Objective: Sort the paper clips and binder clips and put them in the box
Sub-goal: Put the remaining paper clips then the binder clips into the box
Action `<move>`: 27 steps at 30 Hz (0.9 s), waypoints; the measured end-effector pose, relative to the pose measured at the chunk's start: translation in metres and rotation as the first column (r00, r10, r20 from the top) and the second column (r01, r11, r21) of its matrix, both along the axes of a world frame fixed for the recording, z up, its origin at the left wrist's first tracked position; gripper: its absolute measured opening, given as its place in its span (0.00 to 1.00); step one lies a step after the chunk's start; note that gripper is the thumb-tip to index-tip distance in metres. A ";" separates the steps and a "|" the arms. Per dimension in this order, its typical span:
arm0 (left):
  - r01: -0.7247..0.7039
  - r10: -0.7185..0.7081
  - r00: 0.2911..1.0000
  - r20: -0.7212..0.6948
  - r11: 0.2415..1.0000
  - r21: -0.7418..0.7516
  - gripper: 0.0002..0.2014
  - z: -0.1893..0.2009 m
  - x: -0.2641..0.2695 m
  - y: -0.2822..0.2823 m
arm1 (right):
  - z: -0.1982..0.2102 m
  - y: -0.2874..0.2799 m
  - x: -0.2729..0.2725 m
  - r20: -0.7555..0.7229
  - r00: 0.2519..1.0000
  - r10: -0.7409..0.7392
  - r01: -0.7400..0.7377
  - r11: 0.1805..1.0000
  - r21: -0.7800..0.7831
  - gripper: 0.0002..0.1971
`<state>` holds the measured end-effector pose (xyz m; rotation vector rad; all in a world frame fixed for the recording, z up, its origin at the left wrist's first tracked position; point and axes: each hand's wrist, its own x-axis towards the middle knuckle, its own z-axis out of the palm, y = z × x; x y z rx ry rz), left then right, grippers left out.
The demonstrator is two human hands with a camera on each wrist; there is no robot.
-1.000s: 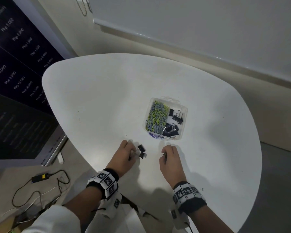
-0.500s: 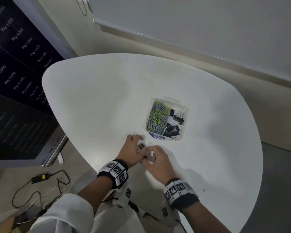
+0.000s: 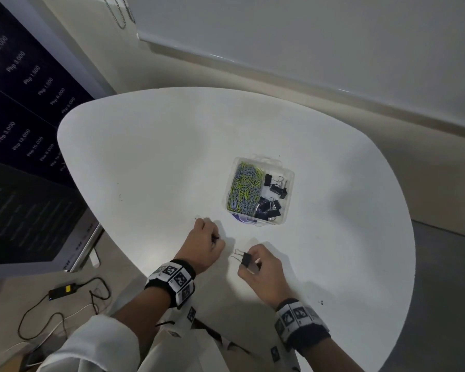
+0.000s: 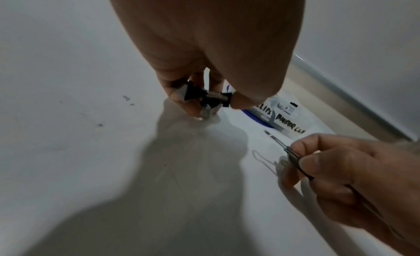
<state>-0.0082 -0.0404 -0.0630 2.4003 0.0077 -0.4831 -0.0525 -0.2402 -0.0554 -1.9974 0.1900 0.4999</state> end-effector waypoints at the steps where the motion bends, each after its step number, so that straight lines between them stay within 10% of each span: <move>1: -0.026 0.026 1.000 -0.016 1.000 -0.015 0.20 0.001 0.000 -0.002 | 0.002 -0.003 0.001 -0.025 0.998 -0.055 0.056 0.997 0.044 0.11; 7: -0.082 0.085 0.996 0.015 0.985 -0.153 0.12 0.030 0.019 -0.037 | 0.006 -0.013 0.025 -0.158 0.984 -0.087 0.096 0.994 0.048 0.03; 19: -0.029 0.026 1.000 -0.017 0.977 -0.212 0.06 0.050 0.113 -0.120 | 0.013 -0.025 0.040 -0.132 0.991 -0.030 0.030 1.000 -0.001 0.22; 27: 0.034 -0.009 0.992 0.123 0.979 -0.201 0.12 0.044 0.107 -0.106 | 0.033 -0.033 0.064 -0.092 0.903 -0.419 0.430 0.881 0.198 0.11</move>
